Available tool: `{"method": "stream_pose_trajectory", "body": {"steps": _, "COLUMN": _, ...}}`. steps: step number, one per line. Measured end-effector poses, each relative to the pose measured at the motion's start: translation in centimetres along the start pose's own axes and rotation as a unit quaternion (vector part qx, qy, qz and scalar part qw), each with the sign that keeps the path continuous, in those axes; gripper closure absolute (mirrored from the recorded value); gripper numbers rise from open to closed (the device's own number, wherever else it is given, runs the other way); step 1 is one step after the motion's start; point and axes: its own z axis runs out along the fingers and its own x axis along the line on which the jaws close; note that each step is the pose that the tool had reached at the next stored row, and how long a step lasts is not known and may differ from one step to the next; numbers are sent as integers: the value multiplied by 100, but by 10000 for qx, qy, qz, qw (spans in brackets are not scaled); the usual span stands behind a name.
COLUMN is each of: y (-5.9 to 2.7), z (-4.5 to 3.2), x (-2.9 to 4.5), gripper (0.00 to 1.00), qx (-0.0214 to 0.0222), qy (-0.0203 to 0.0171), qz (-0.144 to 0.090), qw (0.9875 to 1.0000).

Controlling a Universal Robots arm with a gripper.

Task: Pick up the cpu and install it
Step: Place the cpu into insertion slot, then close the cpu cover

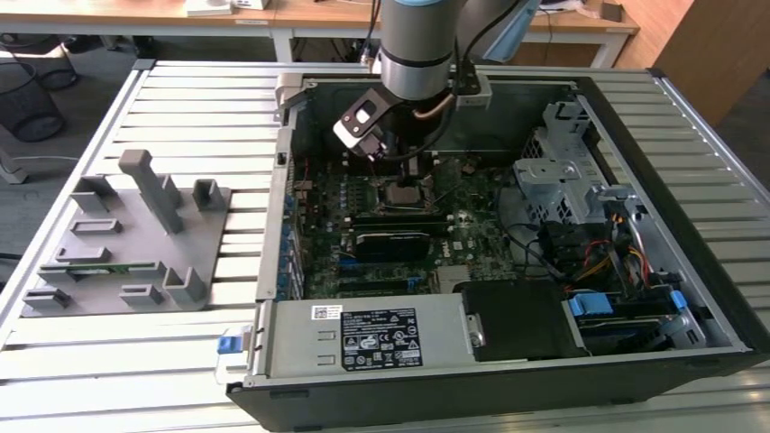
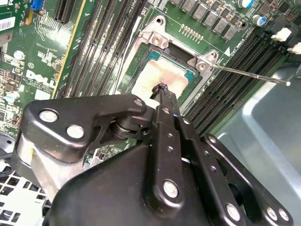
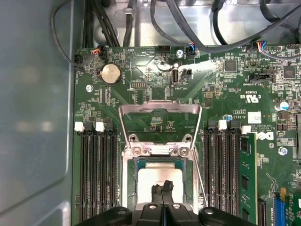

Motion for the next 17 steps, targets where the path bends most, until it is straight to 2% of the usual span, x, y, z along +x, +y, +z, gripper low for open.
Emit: {"method": "stream_pose_trajectory", "body": {"steps": 17, "y": 3, "z": -68, "x": 4, "gripper": 89, "qx": 7, "qy": 0, "qz": 1, "qw": 10000}}
